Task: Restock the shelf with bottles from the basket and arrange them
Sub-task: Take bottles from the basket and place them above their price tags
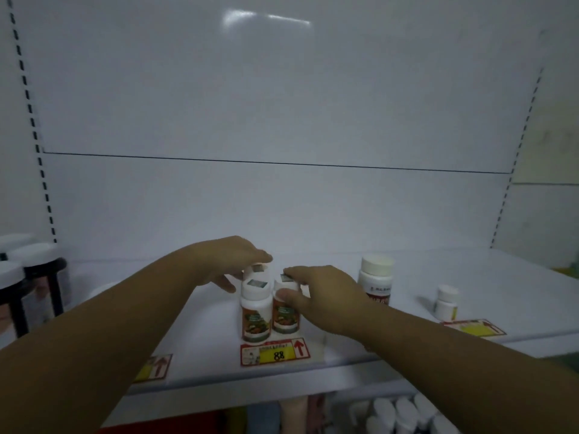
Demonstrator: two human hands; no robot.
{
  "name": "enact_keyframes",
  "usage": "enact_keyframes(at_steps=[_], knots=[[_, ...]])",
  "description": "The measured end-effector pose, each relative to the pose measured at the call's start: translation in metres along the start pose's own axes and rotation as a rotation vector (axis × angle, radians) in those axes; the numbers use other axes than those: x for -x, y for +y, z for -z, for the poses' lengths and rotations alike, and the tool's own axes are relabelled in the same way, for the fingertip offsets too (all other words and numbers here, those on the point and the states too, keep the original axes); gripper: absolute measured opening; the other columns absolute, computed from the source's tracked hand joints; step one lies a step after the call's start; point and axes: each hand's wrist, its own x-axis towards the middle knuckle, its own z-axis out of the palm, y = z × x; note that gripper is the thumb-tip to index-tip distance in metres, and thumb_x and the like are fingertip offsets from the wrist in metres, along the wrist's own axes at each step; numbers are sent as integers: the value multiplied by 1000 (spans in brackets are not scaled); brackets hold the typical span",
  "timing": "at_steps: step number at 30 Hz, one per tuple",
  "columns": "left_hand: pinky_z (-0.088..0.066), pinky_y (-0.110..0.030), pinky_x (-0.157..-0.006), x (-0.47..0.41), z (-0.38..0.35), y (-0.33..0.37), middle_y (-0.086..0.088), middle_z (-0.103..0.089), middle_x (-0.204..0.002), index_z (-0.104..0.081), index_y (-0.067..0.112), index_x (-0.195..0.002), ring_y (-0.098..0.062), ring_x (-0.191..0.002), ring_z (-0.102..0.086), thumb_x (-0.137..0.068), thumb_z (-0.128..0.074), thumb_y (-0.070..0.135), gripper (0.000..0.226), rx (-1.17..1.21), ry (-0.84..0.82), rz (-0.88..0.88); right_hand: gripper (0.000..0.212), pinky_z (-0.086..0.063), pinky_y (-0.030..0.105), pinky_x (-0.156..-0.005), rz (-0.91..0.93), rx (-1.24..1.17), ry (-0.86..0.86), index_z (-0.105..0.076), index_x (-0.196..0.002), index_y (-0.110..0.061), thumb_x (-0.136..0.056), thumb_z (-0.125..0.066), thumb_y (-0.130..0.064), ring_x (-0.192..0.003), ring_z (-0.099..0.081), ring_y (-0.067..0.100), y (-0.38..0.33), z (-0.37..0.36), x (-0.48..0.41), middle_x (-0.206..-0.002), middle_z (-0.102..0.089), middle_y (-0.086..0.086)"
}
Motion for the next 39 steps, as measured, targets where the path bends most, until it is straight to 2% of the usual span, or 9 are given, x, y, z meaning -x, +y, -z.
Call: enact_keyframes(at_steps=[4,7,13,19,21,23,25,30,39], knots=[[-26,-40,-113,14,3,22,-6,-25,-156,-26,15,-146,-26,-141,-29,-92,-38,54,68,-405,105,-137,58,-23,35,-115,88,209,127,-31,-145,-25,-95,-33,-54,-142,-27,16,3,30,6,-154,-32,-2],[-12,-41,-119,34,6,52,-4,-8,-160,-7,19,-151,-23,-148,-9,-91,-36,59,78,-627,224,-233,63,-10,38,-118,137,401,47,-23,-148,-24,-94,-32,-55,-148,-9,19,19,67,8,-159,-17,2],[-3,-48,-120,63,-36,127,-4,1,-161,2,20,-151,-22,-148,5,-90,-23,65,80,-686,246,-259,73,-3,42,-119,41,435,20,-12,-151,-21,-92,-35,-58,-148,3,21,67,120,51,-161,-3,5],[-9,-40,-119,87,-131,186,0,-9,-160,-2,26,-151,-21,-147,-14,-86,-22,70,81,-622,96,-303,71,-7,39,-119,5,455,-20,-14,-150,-21,-93,-36,-56,-148,-1,18,145,153,167,-161,-7,3],[-14,-37,-117,101,-171,206,-1,-20,-158,-10,25,-151,-22,-144,-23,-89,-25,65,75,-585,108,-365,65,-21,38,-116,-31,438,-14,-28,-146,-21,-92,-39,-55,-145,-20,19,175,164,210,-156,-27,2],[-19,-34,-115,114,-220,223,-2,-31,-154,-19,23,-150,-22,-140,-31,-92,-28,59,68,-510,75,-442,50,-42,35,-99,-64,459,41,-49,-132,-23,-93,-41,-52,-123,-51,22,206,172,253,-133,-58,2],[-17,-32,-117,121,-275,231,0,-28,-155,-22,22,-148,-20,-141,-28,-93,-26,57,65,-428,-34,-479,38,-47,32,-80,-118,493,43,-61,-114,-23,-93,-42,-49,-100,-61,22,239,172,294,-108,-70,2],[-11,-35,-120,123,-393,221,-1,-18,-158,-16,22,-150,-20,-145,-20,-93,-23,60,68,-513,-319,-434,46,-50,37,-88,-317,509,-183,-54,-127,-20,-92,-43,-48,-110,-57,26,312,146,363,-125,-62,7],[-28,-33,-113,57,-467,207,-4,-37,-151,-28,20,-146,-23,-135,-39,-95,-33,51,60,-423,-328,-294,57,-40,33,-102,-470,170,-222,-36,-142,-23,-91,-50,-44,-128,-45,23,405,83,392,-145,-45,3]])
